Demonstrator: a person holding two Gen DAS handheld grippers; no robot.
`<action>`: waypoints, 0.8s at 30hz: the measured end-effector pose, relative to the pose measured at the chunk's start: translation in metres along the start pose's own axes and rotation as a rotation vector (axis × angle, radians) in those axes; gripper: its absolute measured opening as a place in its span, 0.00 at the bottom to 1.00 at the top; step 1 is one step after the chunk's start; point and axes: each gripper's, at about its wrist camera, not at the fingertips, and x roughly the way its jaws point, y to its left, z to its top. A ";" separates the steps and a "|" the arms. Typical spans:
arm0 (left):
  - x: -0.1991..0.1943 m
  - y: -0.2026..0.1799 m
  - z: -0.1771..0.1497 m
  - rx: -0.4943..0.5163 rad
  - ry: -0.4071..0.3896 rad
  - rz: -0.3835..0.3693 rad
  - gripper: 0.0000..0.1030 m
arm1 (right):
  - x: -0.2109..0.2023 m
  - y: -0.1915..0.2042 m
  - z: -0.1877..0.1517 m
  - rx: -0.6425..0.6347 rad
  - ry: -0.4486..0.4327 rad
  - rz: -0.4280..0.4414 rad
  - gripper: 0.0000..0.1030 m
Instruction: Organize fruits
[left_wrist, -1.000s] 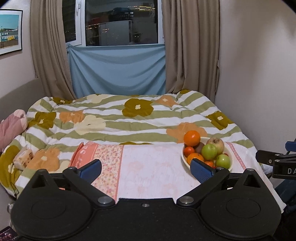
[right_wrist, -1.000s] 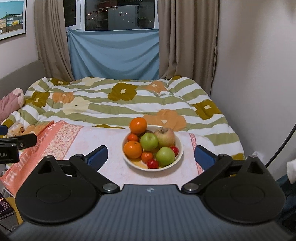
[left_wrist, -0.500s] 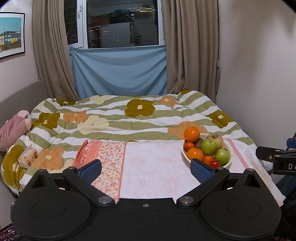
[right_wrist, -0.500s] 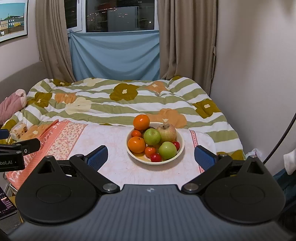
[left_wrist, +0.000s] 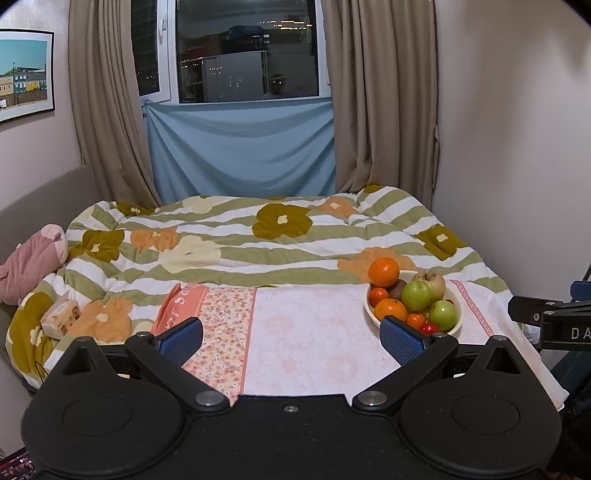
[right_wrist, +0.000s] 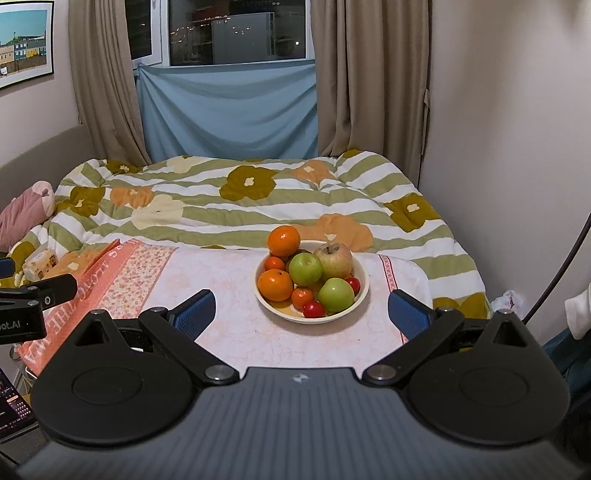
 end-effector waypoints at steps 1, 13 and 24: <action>0.000 0.000 0.000 0.000 0.000 0.000 1.00 | 0.000 0.000 0.000 0.000 0.001 -0.001 1.00; 0.004 0.001 0.004 0.006 -0.003 -0.012 1.00 | 0.007 -0.002 0.000 0.018 0.016 -0.004 1.00; 0.011 0.005 0.005 0.003 0.002 -0.019 1.00 | 0.015 -0.004 0.000 0.039 0.029 -0.020 1.00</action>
